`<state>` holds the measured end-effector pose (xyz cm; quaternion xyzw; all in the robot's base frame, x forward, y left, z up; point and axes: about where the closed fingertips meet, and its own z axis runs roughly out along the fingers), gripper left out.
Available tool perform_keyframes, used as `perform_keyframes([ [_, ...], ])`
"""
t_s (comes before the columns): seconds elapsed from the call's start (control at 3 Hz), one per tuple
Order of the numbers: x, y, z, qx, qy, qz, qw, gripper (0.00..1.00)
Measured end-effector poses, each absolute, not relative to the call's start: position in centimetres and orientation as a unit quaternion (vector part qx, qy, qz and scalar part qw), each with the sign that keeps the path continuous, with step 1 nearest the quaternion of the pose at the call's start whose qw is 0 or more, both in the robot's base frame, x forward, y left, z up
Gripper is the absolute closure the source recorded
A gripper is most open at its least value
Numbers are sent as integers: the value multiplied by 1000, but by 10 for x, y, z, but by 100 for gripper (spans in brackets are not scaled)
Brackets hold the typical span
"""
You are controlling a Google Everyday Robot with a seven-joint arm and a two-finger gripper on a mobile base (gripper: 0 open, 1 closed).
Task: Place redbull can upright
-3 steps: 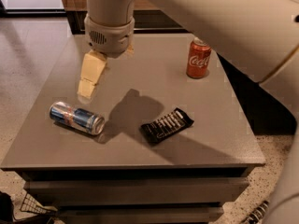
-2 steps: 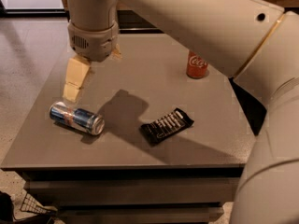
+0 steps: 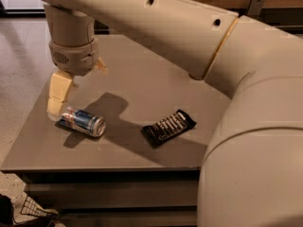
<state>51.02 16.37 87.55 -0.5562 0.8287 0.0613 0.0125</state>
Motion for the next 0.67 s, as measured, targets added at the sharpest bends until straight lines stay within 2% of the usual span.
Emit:
perform_keyframes([
  [0.67, 501, 158, 839, -528, 845, 84, -16, 0],
])
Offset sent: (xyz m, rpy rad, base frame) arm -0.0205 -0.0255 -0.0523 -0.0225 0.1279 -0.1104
